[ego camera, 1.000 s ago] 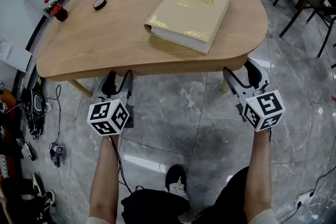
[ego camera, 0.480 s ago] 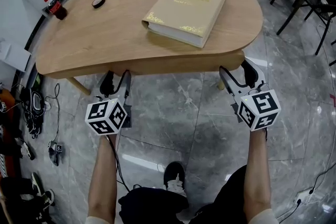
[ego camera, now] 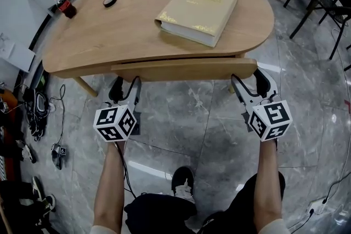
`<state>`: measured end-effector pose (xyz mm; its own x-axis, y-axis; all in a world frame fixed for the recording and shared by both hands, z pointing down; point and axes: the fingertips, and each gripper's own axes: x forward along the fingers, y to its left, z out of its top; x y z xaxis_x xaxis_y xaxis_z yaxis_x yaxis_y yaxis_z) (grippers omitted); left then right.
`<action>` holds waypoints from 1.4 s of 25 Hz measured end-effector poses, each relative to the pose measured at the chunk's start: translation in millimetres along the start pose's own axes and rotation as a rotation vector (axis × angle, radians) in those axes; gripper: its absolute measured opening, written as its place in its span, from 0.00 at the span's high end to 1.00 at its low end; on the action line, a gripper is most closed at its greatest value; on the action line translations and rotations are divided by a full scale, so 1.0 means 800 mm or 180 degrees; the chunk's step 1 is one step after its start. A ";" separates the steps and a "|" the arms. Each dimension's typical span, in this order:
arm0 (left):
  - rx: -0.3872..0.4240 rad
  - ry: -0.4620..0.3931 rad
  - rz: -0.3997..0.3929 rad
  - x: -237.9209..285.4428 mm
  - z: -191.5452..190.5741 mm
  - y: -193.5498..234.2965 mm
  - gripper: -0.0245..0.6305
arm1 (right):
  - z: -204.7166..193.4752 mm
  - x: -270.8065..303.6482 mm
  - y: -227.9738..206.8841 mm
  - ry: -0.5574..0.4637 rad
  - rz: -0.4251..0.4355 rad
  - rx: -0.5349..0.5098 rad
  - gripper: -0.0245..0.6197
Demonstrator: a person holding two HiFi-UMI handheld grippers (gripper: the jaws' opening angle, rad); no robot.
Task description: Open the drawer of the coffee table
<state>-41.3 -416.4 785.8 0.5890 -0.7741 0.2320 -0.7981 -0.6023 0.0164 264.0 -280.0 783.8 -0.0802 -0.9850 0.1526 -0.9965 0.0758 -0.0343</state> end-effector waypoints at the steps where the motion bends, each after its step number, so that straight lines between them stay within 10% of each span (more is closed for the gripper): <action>1: 0.0000 0.0010 -0.0003 -0.001 0.000 0.000 0.60 | 0.000 -0.001 0.000 -0.0001 -0.0016 0.0015 0.51; 35: -0.0008 0.0051 0.0035 -0.070 -0.017 -0.017 0.60 | -0.014 -0.064 0.037 0.0101 0.0111 -0.0016 0.50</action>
<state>-65.4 -362.0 785.6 0.5780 -0.7775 0.2477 -0.8049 -0.5932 0.0162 238.6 -225.5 785.7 -0.1155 -0.9764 0.1827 -0.9932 0.1110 -0.0351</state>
